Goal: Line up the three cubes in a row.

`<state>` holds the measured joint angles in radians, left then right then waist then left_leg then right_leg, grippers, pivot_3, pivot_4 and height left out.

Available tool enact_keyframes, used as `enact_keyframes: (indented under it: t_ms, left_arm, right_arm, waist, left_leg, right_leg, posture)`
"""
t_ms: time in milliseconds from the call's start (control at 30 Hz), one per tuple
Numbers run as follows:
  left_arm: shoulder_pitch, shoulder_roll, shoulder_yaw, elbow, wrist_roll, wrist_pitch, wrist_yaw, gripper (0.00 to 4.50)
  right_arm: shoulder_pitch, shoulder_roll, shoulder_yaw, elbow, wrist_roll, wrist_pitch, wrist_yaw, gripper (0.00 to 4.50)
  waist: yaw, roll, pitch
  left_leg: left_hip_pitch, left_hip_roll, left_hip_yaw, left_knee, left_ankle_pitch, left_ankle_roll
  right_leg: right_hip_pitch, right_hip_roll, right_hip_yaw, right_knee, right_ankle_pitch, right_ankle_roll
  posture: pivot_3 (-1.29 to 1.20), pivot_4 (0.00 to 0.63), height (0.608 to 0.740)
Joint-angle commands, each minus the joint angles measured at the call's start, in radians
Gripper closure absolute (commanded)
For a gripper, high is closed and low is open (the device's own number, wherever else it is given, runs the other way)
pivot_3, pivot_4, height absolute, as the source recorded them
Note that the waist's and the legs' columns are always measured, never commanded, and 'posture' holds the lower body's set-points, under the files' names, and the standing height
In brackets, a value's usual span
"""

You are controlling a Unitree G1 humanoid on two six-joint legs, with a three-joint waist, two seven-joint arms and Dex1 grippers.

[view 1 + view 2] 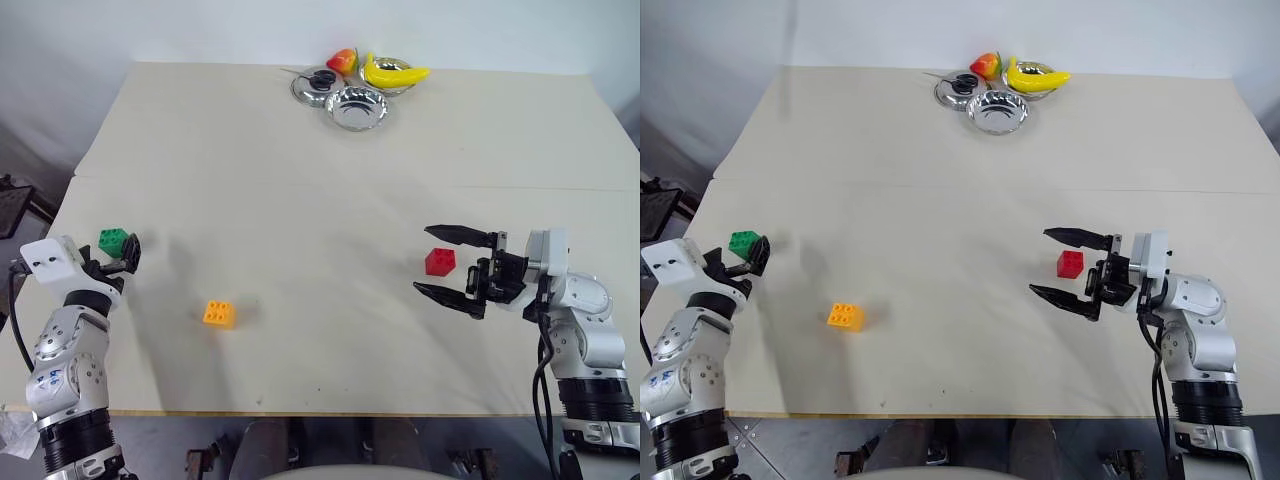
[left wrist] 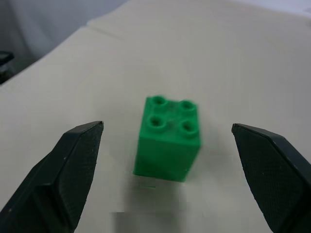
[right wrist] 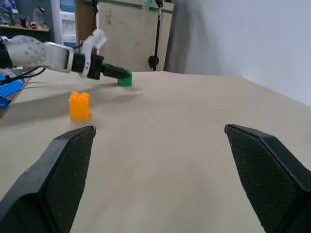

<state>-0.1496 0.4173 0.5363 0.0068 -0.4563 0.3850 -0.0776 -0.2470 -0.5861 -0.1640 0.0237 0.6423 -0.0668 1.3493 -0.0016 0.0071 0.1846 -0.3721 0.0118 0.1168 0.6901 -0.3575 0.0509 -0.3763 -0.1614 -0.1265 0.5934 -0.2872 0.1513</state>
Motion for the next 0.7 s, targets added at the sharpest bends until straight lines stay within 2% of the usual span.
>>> enact_keyframes:
  t_ms: [33,300,467,567,700]
  left_arm:
    - [-0.018,0.032,-0.003,0.017,0.02,-0.029,-0.034,0.55]
    - [-0.063,0.093,-0.008,0.123,0.037,-0.117,-0.151,2.96]
    - [-0.098,0.155,-0.034,0.069,-0.103,-0.132,-0.462,3.01]
    - [-0.153,0.223,-0.11,-0.007,-0.17,-0.069,-0.64,3.01]
    - [-0.344,0.252,-0.292,-0.099,-0.26,0.032,-0.87,3.01]
  right_arm:
    - [0.023,0.001,-0.034,-0.041,0.025,-0.006,-0.003,0.0]
    - [0.055,0.012,-0.042,-0.049,0.011,-0.02,-0.041,0.0]
    - [0.099,-0.02,-0.082,-0.073,0.013,-0.015,-0.067,0.0]
    - [0.133,-0.059,-0.129,-0.081,0.016,-0.006,-0.068,0.0]
    - [0.178,-0.127,-0.219,-0.077,0.021,0.004,-0.073,0.0]
  waist:
    - [0.0,0.0,0.0]
    - [0.0,0.0,0.0]
    - [0.003,-0.001,0.001]
    - [0.005,-0.002,0.001]
    - [0.018,-0.002,0.001]
  left_leg:
    - [0.0,0.0,0.0,0.0,0.0,0.0]
    - [0.0,0.0,0.0,0.0,0.0,0.0]
    - [0.0,0.0,0.0,0.0,0.0,0.0]
    - [-0.001,0.0,0.0,0.001,0.0,0.0]
    - [-0.001,-0.001,0.0,0.002,0.0,0.0]
  right_leg:
    - [0.0,0.0,0.0,0.0,0.0,0.0]
    - [0.0,0.0,0.0,0.0,0.0,0.0]
    - [0.0,0.0,0.0,0.0,0.0,0.0]
    - [0.0,0.0,-0.001,0.0,0.0,0.0]
    - [0.0,0.0,0.0,0.001,0.0,0.0]
  posture:
    - [0.0,0.15,0.74]
    - [0.0,0.15,0.74]
    - [0.0,0.15,0.74]
    - [0.0,0.15,0.74]
    - [0.0,0.15,0.74]
